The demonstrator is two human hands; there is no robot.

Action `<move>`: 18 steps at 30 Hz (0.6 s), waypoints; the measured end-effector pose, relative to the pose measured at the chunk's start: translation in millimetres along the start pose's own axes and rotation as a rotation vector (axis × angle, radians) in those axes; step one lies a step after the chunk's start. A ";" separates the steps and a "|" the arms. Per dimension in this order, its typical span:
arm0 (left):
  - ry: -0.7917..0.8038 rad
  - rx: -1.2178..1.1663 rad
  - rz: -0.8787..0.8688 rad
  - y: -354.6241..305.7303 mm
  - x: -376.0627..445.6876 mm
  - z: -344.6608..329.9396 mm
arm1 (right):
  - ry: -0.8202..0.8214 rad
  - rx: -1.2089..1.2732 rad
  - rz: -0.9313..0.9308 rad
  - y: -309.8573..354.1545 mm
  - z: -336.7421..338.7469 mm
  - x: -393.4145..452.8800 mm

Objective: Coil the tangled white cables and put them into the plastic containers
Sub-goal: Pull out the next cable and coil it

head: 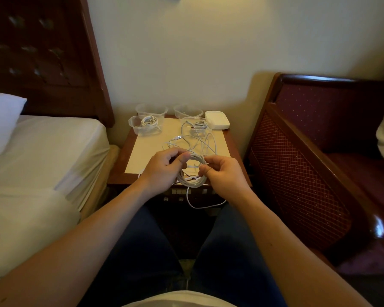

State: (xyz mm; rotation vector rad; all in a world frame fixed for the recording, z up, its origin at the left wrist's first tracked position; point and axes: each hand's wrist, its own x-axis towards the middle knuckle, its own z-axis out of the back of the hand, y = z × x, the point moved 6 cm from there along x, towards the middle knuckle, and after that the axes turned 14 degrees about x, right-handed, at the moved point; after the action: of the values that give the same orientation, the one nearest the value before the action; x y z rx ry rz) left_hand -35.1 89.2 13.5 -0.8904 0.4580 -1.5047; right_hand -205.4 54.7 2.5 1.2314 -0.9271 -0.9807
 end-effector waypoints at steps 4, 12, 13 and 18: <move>0.222 -0.232 0.138 10.6 -7.6 -5.3 | -0.013 -0.113 -0.051 -16.1 5.7 0.7; 0.363 -0.010 0.082 18.1 -5.9 10.3 | 0.193 -0.095 -0.056 -21.2 6.3 -6.6; 0.289 0.034 0.093 19.1 -3.3 12.7 | 0.237 -0.084 -0.044 -18.3 3.3 -8.7; 0.069 -0.318 0.256 20.5 -11.9 -7.1 | 0.276 0.083 -0.003 -6.0 -6.6 -13.5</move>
State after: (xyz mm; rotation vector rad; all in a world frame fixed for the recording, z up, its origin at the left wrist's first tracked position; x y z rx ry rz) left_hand -27.9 96.0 -9.2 -0.9853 0.8474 -1.2491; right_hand -204.0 69.1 -4.7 1.3981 -0.7538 -0.7574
